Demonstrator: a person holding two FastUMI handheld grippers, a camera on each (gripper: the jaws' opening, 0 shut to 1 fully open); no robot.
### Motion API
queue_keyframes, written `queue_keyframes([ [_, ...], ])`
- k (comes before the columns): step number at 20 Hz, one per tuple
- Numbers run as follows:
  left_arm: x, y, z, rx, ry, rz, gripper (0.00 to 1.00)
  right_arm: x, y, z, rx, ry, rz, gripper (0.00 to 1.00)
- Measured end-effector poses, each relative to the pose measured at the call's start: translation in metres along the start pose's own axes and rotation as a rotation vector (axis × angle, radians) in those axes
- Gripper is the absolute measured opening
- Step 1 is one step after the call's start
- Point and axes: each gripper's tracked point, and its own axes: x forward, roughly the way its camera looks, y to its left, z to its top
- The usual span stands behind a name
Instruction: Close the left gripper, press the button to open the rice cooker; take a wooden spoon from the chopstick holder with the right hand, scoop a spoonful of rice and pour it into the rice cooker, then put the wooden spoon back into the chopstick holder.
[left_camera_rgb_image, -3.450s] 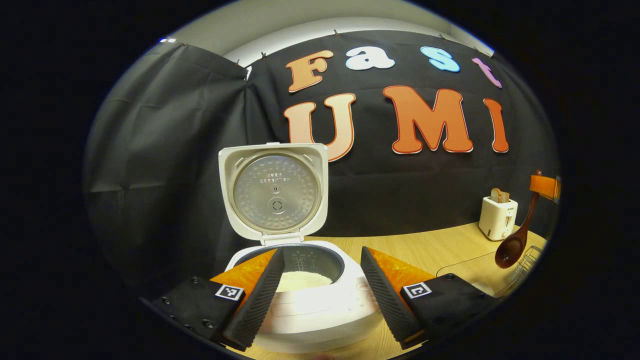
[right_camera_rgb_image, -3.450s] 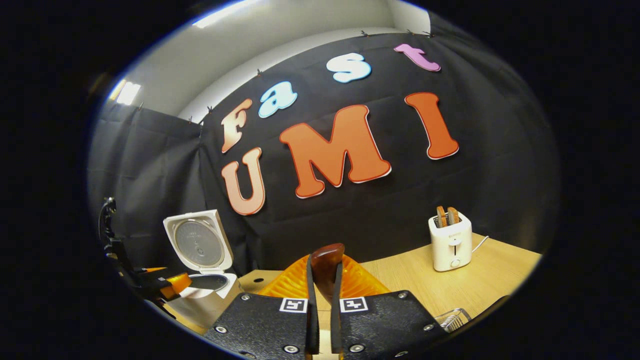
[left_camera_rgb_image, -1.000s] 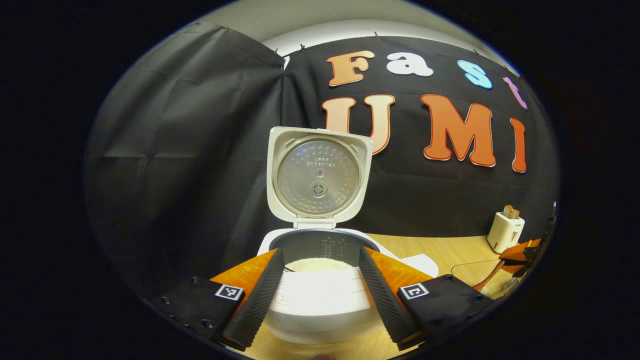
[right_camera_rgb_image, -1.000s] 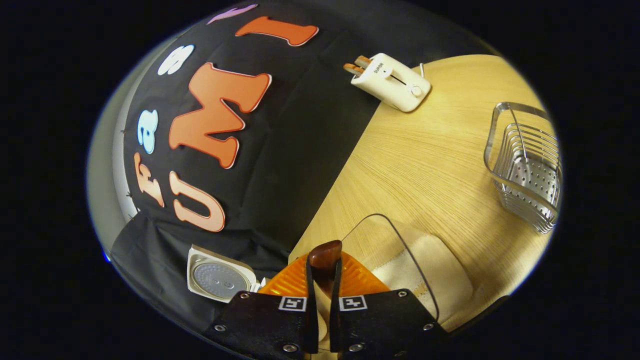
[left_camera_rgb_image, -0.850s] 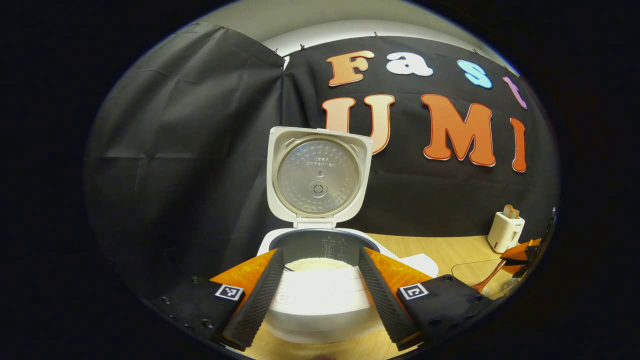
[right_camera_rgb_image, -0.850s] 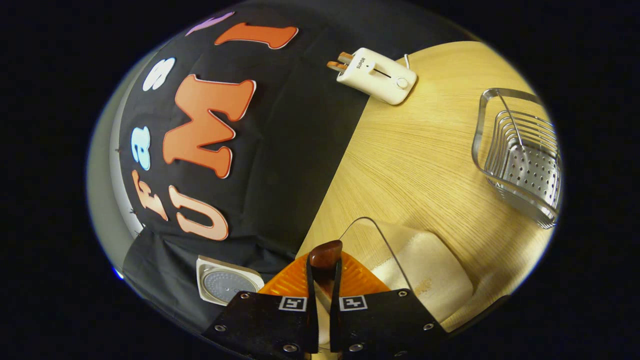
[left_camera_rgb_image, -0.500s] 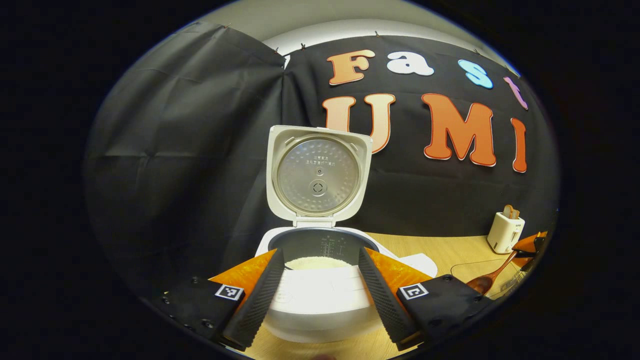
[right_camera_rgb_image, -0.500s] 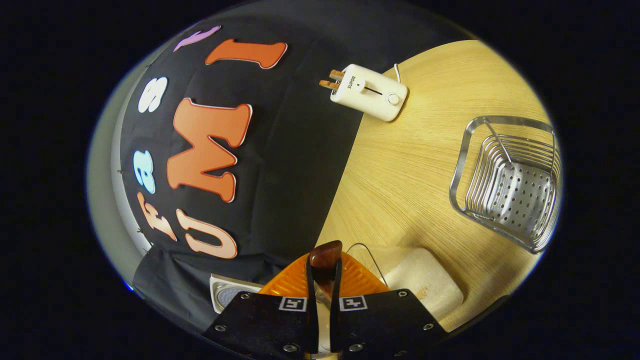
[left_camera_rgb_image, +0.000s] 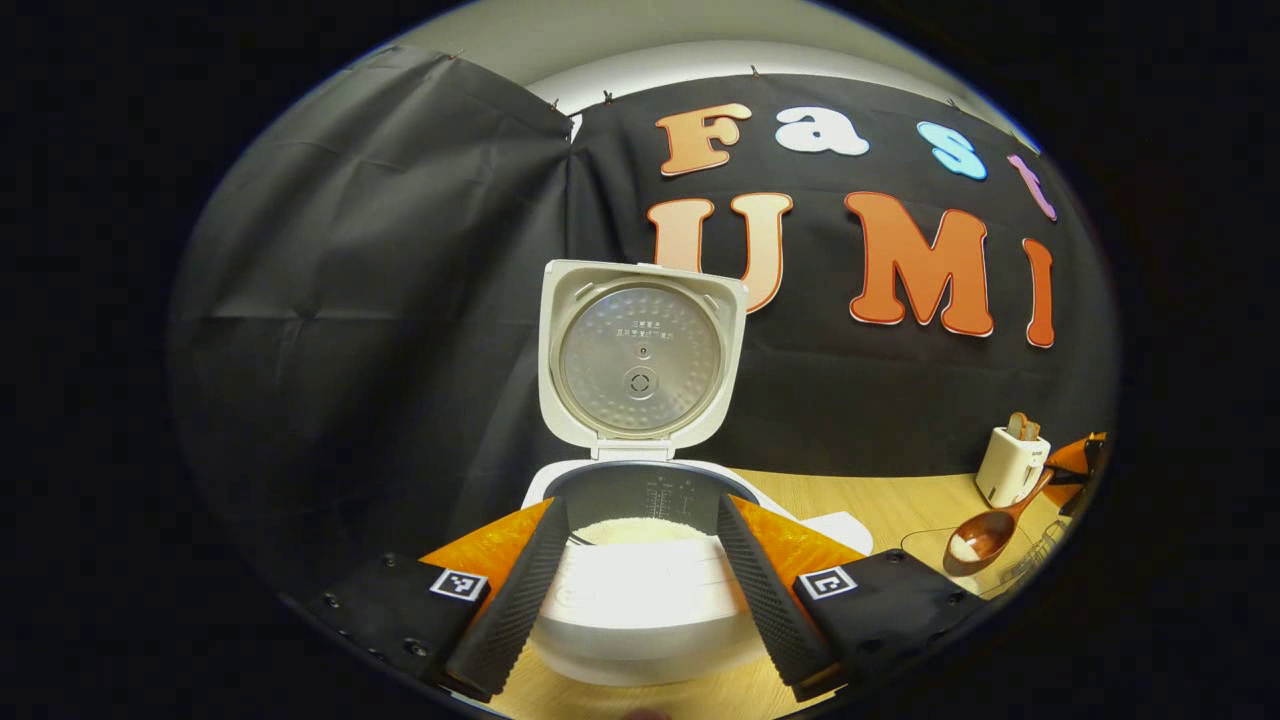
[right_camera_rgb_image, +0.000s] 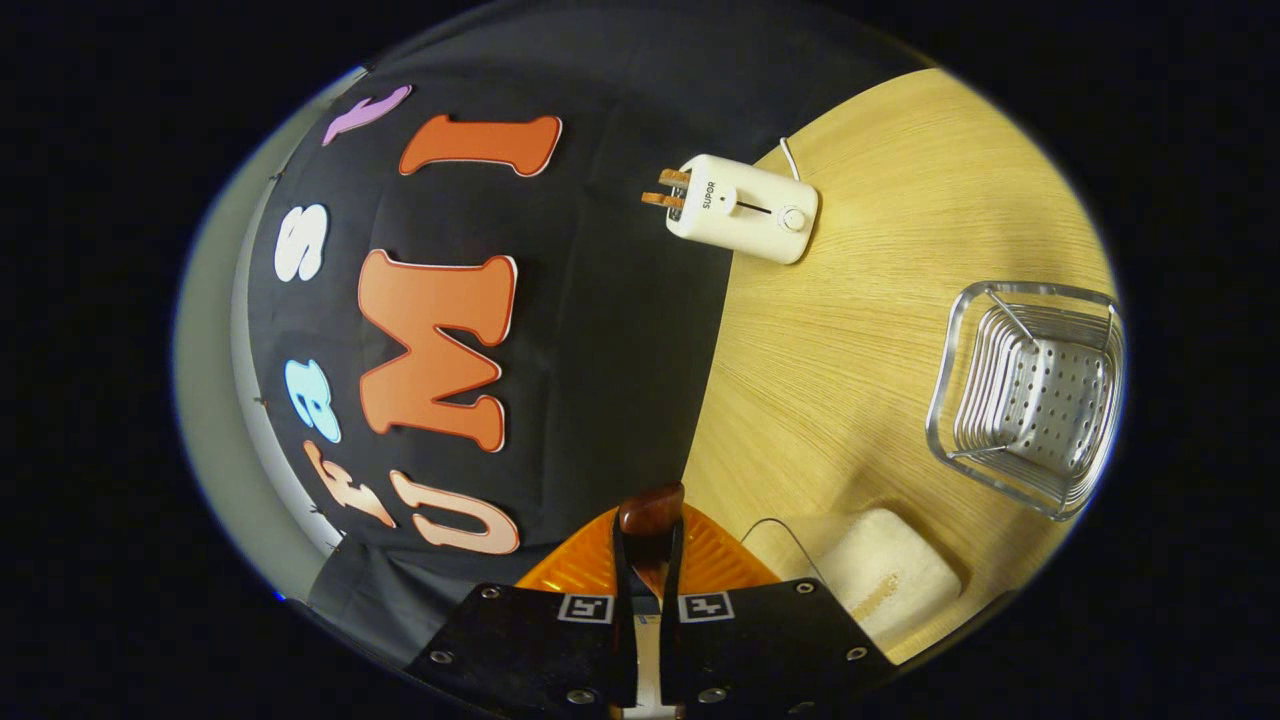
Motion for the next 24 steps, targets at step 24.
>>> queue_keyframes([
  [24, -0.004, 0.068, 0.002, 0.016, 0.011, 0.106, 0.97, 0.046, 0.186, -0.109, -0.003, 0.102, 0.287, 0.09],
])
